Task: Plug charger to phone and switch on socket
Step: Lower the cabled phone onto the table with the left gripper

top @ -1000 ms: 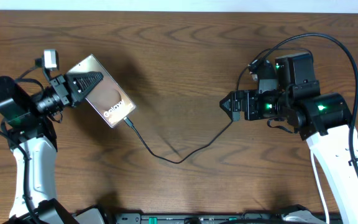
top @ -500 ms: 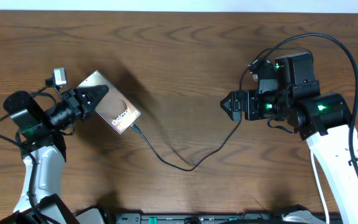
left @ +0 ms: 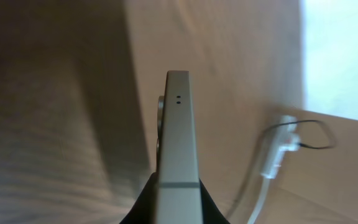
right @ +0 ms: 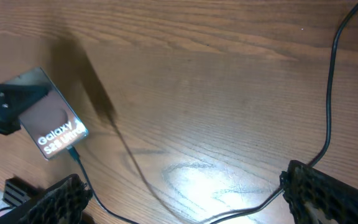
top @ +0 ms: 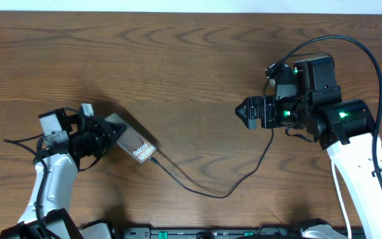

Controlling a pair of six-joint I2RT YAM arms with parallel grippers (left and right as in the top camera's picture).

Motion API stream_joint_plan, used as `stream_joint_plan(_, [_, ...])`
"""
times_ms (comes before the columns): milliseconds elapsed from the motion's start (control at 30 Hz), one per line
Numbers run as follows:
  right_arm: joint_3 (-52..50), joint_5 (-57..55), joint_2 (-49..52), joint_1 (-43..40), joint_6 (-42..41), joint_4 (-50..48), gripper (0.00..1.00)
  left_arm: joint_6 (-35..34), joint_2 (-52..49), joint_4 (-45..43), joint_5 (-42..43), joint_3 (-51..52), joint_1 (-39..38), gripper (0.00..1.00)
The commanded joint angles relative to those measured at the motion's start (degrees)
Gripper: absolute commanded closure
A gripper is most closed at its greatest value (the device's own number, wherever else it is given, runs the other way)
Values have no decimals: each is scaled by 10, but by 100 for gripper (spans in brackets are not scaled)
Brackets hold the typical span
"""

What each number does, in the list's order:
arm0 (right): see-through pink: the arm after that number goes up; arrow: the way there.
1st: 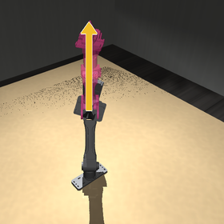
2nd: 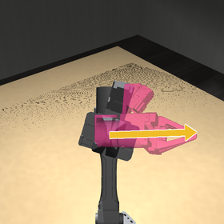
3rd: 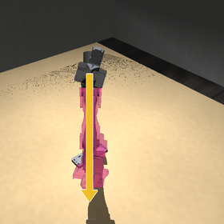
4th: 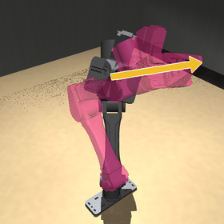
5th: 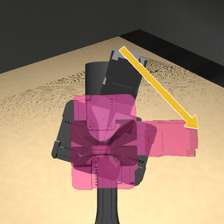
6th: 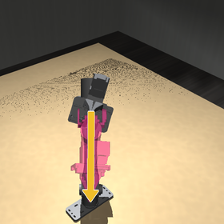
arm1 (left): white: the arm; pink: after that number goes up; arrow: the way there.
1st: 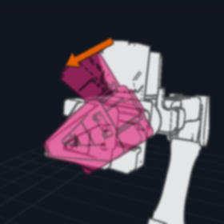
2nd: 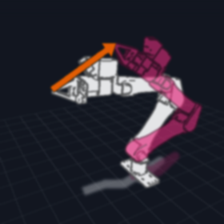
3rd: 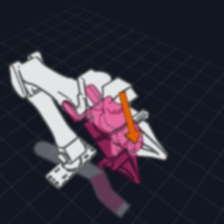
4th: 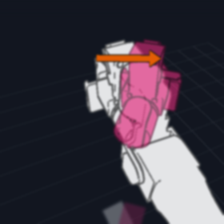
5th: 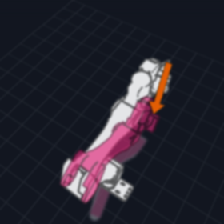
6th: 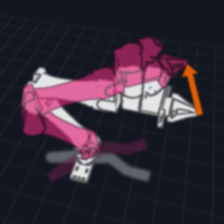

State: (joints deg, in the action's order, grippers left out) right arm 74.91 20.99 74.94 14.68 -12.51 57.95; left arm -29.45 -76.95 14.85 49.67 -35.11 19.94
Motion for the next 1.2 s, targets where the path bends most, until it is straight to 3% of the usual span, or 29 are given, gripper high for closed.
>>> stream_joint_plan(0, [3, -1, -3, -2, 8, 0, 1, 40, 2, 34, -82, -3, -20, 93])
stream_joint_plan(267, [3, -1, -3, -2, 8, 0, 1, 42, 2, 89, -132, -3, -31, 93])
stream_joint_plan(1167, [3, -1, 1, 0, 8, 0, 1, 42, -1, 105, -163, 49, -31, 92])
